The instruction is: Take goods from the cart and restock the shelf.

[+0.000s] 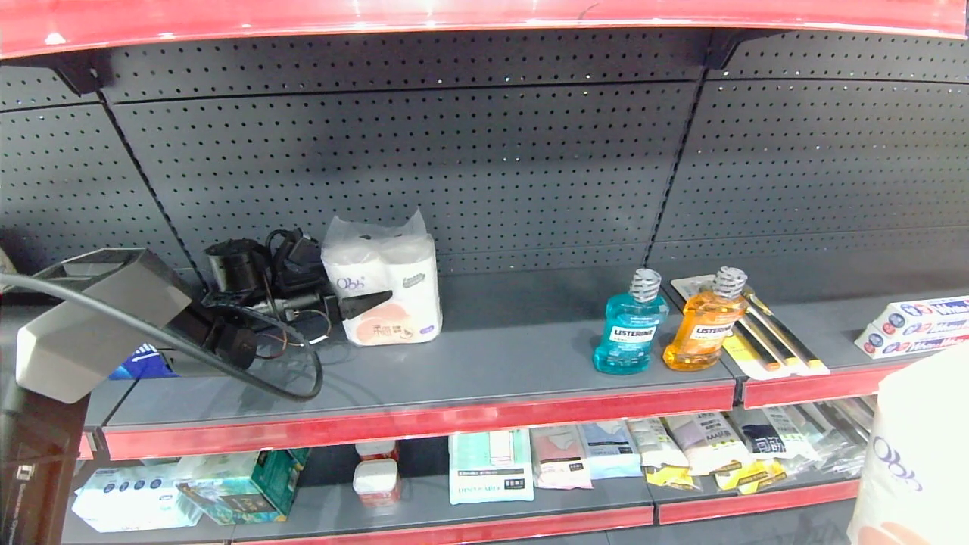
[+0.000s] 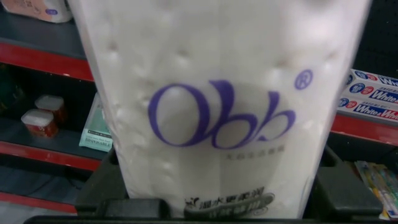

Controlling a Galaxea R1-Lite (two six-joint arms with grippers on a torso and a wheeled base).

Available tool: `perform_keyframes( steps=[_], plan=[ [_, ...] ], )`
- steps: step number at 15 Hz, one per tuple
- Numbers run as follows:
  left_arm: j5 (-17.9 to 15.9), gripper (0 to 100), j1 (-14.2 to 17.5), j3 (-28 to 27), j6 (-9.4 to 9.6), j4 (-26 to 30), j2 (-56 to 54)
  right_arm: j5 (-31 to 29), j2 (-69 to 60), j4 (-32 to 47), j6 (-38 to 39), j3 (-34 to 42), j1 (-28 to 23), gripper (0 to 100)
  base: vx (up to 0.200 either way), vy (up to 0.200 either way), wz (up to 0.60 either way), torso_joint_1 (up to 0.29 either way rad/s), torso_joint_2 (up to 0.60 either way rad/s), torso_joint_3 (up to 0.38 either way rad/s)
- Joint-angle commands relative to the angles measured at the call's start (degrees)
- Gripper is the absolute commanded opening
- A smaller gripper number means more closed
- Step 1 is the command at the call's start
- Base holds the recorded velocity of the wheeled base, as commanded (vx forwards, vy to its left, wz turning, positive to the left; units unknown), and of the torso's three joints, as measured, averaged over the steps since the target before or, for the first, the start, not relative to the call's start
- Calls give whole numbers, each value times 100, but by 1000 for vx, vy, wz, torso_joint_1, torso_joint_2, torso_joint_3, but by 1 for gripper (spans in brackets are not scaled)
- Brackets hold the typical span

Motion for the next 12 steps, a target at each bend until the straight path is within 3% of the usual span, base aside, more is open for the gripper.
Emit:
perform_keyframes(
  steps=[1, 2, 9, 10, 12],
  plan=[
    [15, 100, 2, -15, 2, -15, 53, 2, 5, 0, 4, 6, 0, 0, 0, 0, 0, 0, 0, 0],
    [15, 0, 2, -15, 2, -15, 53, 2, 5, 0, 4, 6, 0, 0, 0, 0, 0, 0, 0, 0],
    [174, 0, 2, 108, 28, -112, 0, -51, -3, -9, -5, 129, 0, 0, 0, 0, 0, 0, 0, 0],
    [130, 0, 2, 222, -25, -358, -17, -78, -38, -9, -5, 182, 0, 0, 0, 0, 0, 0, 0, 0],
    [59, 0, 2, 336, -306, -692, -79, -78, -153, -9, -5, 270, 0, 0, 0, 0, 0, 0, 0, 0]
  ],
)
